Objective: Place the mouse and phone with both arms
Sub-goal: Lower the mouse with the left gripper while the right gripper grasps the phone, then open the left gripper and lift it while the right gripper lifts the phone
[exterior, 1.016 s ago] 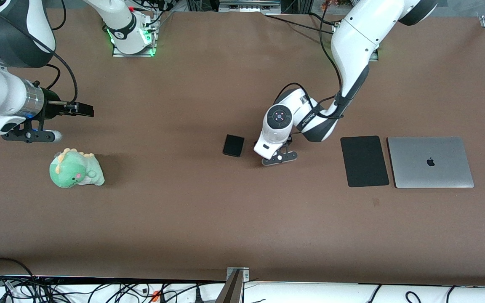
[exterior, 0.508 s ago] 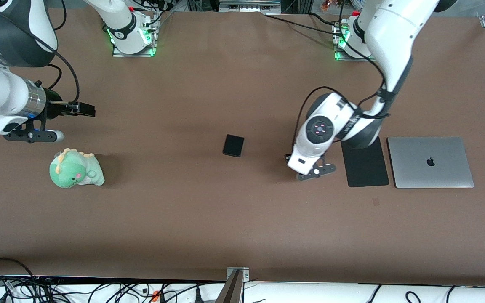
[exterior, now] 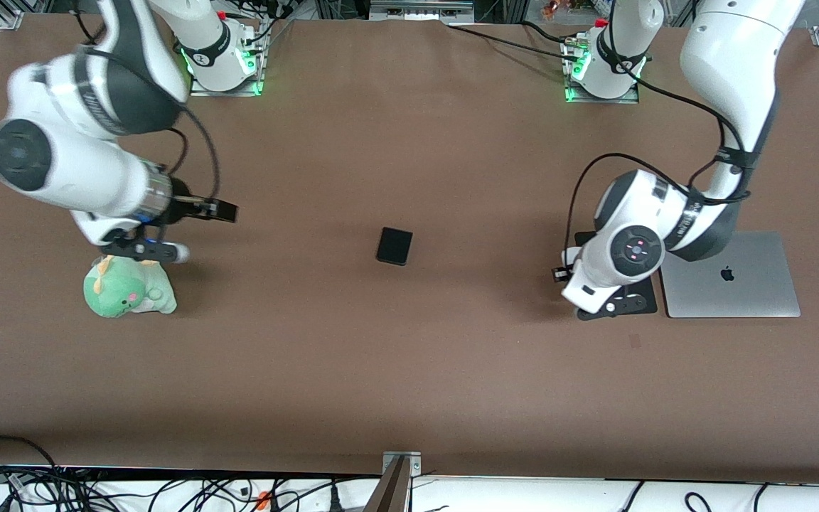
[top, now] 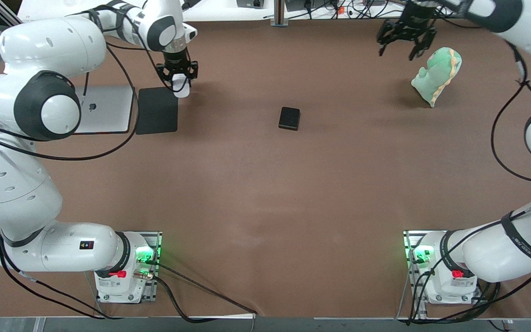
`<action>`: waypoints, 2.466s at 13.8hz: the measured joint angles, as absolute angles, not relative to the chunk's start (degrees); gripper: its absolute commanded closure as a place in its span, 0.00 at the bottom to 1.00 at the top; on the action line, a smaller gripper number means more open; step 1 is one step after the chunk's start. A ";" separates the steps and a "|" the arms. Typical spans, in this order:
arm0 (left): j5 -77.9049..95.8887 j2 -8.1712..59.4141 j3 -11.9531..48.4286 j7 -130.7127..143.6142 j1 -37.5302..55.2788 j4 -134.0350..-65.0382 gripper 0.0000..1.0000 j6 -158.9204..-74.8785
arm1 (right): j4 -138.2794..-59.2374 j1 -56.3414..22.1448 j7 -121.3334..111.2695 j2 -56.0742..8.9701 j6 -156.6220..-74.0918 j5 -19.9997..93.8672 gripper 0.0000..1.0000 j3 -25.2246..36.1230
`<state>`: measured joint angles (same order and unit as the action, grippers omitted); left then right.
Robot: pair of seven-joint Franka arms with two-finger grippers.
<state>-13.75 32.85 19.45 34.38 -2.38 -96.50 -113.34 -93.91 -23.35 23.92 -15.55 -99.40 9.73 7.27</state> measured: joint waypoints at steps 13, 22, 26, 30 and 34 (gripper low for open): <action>-13.75 33.81 19.38 26.71 -13.01 -106.20 0.91 -120.57 | -93.95 -41.81 44.46 -33.22 -128.31 9.74 0.00 7.07; -13.75 35.77 19.20 22.03 -13.66 -106.86 0.00 -122.61 | -93.65 -48.56 48.49 -41.60 -138.11 8.95 0.00 7.35; -13.75 35.76 19.26 21.94 -13.66 -106.56 0.00 -122.67 | -93.53 -49.28 51.64 -43.45 -139.50 4.93 0.00 7.36; -13.75 33.83 20.07 21.94 -13.59 -102.51 0.00 -119.16 | -92.10 -49.70 52.14 -44.31 -139.64 4.78 0.00 7.47; -13.75 30.14 23.10 21.94 -13.37 -91.38 0.00 -103.87 | -90.53 -49.74 52.48 -45.24 -139.64 4.75 0.00 7.49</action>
<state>-13.75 30.14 23.10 21.94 -13.37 -91.38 -103.87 -90.53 -49.74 52.48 -45.24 -139.64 4.75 7.49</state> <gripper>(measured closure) 0.000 0.000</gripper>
